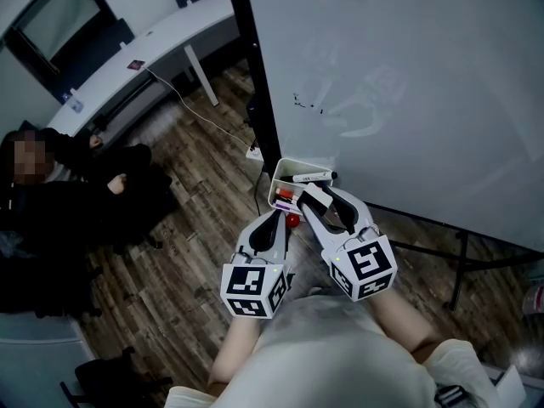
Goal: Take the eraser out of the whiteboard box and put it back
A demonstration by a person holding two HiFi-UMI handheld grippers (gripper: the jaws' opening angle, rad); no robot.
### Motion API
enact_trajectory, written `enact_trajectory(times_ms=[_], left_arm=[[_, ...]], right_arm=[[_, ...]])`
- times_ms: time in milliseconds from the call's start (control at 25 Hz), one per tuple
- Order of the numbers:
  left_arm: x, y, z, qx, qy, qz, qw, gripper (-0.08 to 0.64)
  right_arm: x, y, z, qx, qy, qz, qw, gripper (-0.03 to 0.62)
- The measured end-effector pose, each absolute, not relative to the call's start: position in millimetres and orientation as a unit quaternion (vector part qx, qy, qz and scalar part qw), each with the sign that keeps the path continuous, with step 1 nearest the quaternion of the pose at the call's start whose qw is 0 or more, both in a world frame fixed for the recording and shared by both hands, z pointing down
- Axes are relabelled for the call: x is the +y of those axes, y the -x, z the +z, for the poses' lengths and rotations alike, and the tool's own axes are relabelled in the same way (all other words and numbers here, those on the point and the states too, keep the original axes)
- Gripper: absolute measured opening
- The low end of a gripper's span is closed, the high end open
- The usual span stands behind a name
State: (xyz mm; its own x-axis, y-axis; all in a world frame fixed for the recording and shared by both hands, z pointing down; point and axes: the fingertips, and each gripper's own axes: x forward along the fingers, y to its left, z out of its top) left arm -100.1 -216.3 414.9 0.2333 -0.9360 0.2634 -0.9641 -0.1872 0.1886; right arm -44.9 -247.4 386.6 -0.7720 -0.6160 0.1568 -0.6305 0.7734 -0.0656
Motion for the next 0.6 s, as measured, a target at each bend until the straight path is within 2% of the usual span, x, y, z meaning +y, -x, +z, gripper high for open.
enact_trajectory(times_ms=[600], left_arm=[[-203, 96, 408, -0.611, -0.776, 0.039, 0.151, 0.005]], right_arm=[[-233, 38, 362, -0.935, -0.350, 0.035, 0.033, 0.187]])
